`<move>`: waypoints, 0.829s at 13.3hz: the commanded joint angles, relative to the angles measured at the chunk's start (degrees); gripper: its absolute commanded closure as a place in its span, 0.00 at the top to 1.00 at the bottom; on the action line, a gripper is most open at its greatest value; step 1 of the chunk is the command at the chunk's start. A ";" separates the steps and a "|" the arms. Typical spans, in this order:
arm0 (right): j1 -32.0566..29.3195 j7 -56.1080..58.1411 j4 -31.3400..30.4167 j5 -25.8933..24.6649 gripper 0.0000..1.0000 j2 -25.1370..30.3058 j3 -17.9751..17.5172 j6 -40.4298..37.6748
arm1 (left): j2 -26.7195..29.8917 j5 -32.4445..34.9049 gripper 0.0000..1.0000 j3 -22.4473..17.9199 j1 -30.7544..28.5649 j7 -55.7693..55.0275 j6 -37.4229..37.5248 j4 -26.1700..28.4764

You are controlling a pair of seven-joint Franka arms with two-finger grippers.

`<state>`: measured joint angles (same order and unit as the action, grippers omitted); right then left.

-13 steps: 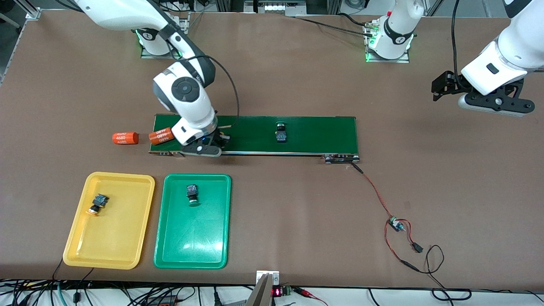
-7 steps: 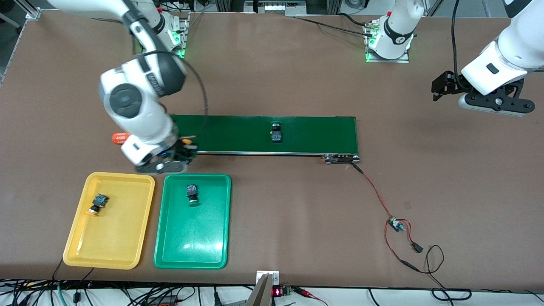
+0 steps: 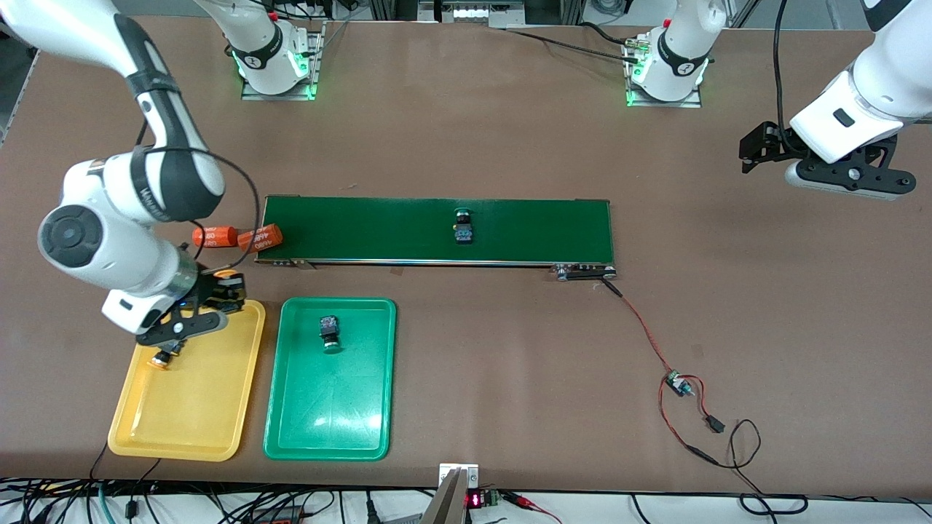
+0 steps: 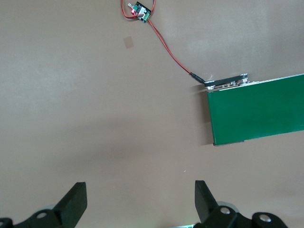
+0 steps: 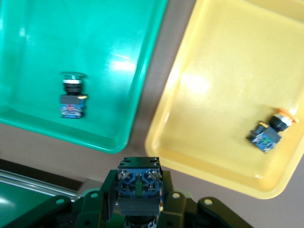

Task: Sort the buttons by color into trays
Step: 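Carry the orange-capped button over the yellow tray with the right gripper, then lower the button into the yellow tray and open the right gripper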

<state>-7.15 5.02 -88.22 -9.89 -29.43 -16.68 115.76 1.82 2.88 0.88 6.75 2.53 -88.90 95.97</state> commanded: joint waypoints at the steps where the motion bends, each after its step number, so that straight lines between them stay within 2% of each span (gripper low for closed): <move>1: -0.49 5.43 2.88 0.92 0.15 -2.73 1.73 0.25 | -0.68 -0.68 1.00 -0.17 0.10 -0.42 1.53 -1.66; 5: -0.76 11.06 2.88 0.48 0.15 -5.89 5.86 5.61 | -0.68 -0.68 1.00 -0.17 0.10 -0.42 1.53 -1.66; 8: -0.76 10.89 2.88 0.22 0.15 -7.57 6.48 7.90 | -0.68 -0.68 1.00 -0.17 0.10 -0.42 1.53 -1.66; 11: -0.76 10.63 2.88 -0.40 0.15 -10.55 7.54 13.69 | -0.59 -0.68 1.00 -0.17 0.02 -0.42 1.53 -1.66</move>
<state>-8.01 14.90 -86.98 -10.00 -37.63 -9.89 127.26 1.81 2.88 0.85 6.74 2.53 -88.80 95.97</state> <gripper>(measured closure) 0.595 0.000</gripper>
